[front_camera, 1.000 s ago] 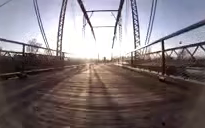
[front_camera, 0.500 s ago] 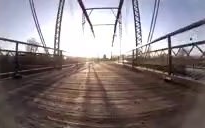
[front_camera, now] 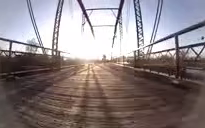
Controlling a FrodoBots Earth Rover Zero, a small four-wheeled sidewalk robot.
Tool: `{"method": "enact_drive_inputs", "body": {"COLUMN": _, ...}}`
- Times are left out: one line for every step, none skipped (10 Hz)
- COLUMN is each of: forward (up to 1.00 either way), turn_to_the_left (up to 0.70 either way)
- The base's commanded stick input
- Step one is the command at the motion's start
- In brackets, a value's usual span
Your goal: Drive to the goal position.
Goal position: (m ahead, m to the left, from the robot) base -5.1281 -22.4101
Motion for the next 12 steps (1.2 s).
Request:
{"method": "enact_drive_inputs", "body": {"forward": 0.70, "turn_to_the_left": 0.00}}
{"method": "enact_drive_inputs", "body": {"forward": 0.70, "turn_to_the_left": 0.00}}
{"method": "enact_drive_inputs", "body": {"forward": 0.70, "turn_to_the_left": 0.00}}
{"method": "enact_drive_inputs", "body": {"forward": 0.70, "turn_to_the_left": 0.00}}
{"method": "enact_drive_inputs", "body": {"forward": 0.70, "turn_to_the_left": 0.00}}
{"method": "enact_drive_inputs", "body": {"forward": 0.70, "turn_to_the_left": 0.00}}
{"method": "enact_drive_inputs", "body": {"forward": 0.70, "turn_to_the_left": 0.00}}
{"method": "enact_drive_inputs", "body": {"forward": 0.70, "turn_to_the_left": 0.00}}
{"method": "enact_drive_inputs", "body": {"forward": 0.70, "turn_to_the_left": 0.00}}
{"method": "enact_drive_inputs", "body": {"forward": 0.70, "turn_to_the_left": 0.00}}
{"method": "enact_drive_inputs", "body": {"forward": 0.70, "turn_to_the_left": 0.00}}
{"method": "enact_drive_inputs", "body": {"forward": 0.70, "turn_to_the_left": 0.00}}
